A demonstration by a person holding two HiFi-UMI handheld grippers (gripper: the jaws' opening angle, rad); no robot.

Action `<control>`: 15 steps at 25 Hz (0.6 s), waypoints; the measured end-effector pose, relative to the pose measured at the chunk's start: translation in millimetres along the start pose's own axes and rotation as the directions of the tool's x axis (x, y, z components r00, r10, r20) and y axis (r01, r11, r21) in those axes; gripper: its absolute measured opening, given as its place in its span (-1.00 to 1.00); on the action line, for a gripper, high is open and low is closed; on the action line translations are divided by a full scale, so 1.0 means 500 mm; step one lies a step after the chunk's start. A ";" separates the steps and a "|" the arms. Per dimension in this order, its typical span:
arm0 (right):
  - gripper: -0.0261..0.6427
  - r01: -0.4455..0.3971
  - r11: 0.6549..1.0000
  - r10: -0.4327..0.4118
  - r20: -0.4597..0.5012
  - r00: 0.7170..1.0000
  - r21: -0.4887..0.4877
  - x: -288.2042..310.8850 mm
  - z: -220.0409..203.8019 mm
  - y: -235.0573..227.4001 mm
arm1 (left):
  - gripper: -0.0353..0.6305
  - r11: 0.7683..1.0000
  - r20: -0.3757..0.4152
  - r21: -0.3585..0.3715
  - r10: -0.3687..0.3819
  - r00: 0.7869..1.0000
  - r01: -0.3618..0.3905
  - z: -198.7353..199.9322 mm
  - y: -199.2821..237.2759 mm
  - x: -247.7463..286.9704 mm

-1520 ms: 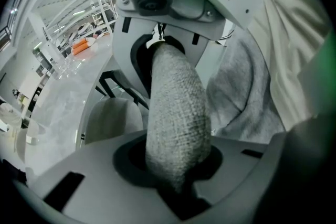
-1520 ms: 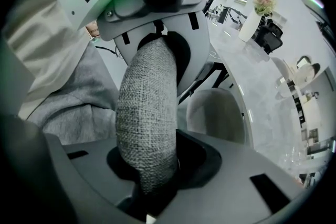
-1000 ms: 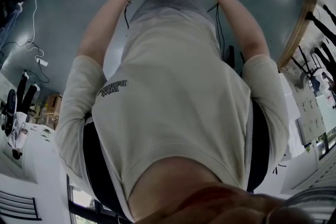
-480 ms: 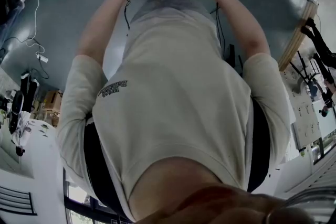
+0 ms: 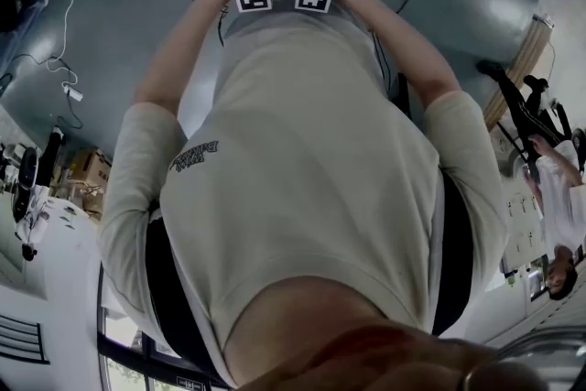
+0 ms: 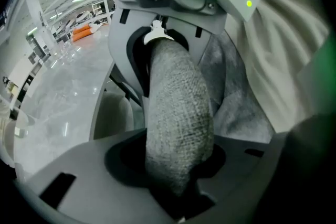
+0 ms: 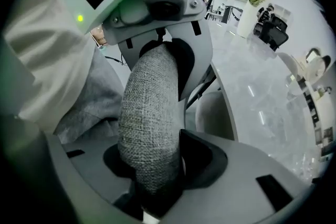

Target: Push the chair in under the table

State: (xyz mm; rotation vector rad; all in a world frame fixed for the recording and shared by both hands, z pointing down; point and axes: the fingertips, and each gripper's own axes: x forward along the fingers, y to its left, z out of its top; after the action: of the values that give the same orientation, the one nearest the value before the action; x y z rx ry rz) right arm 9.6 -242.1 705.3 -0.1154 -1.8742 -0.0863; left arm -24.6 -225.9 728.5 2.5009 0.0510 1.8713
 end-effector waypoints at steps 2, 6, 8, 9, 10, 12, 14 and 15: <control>-0.34 -0.031 0.999 0.030 0.026 0.999 0.012 -0.007 0.003 0.002 | -0.44 1.000 -0.002 -0.019 -0.025 1.000 0.025 0.001 -0.001 -0.005; -0.31 -0.082 0.996 0.080 0.061 0.995 0.030 -0.025 0.004 0.000 | -0.33 0.995 0.029 -0.076 -0.063 0.998 0.065 0.007 0.004 -0.033; -0.31 -0.111 0.992 0.107 0.081 0.991 0.055 -0.042 0.009 0.001 | -0.33 0.991 0.057 -0.110 -0.068 0.996 0.074 0.008 0.003 -0.057; -0.31 -0.124 0.990 0.117 0.093 0.989 0.068 -0.053 0.012 0.002 | -0.33 0.989 0.070 -0.126 -0.063 0.996 0.072 0.009 0.003 -0.072; -0.31 -0.132 0.988 0.124 0.104 0.987 0.078 -0.067 0.015 0.003 | -0.33 0.988 0.082 -0.140 -0.055 0.995 0.066 0.011 0.004 -0.088; -0.30 -0.137 0.986 0.125 0.125 0.984 0.092 -0.096 0.019 0.000 | -0.33 0.984 0.107 -0.169 -0.035 0.994 0.053 0.017 0.005 -0.120; -0.30 -0.131 0.985 0.114 0.150 0.982 0.111 -0.126 0.028 -0.008 | -0.33 0.978 0.154 -0.205 -0.007 0.988 0.039 0.024 0.011 -0.154; -0.29 -0.126 0.984 0.104 0.166 0.981 0.126 -0.142 0.035 -0.014 | -0.33 0.971 0.191 -0.235 0.010 0.982 0.036 0.030 0.015 -0.173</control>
State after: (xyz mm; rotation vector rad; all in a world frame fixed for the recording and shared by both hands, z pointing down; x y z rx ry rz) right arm 13.6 -249.7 632.2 -0.1404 -2.0221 0.1339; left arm -34.6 -236.6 641.7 2.4904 -0.1501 1.5206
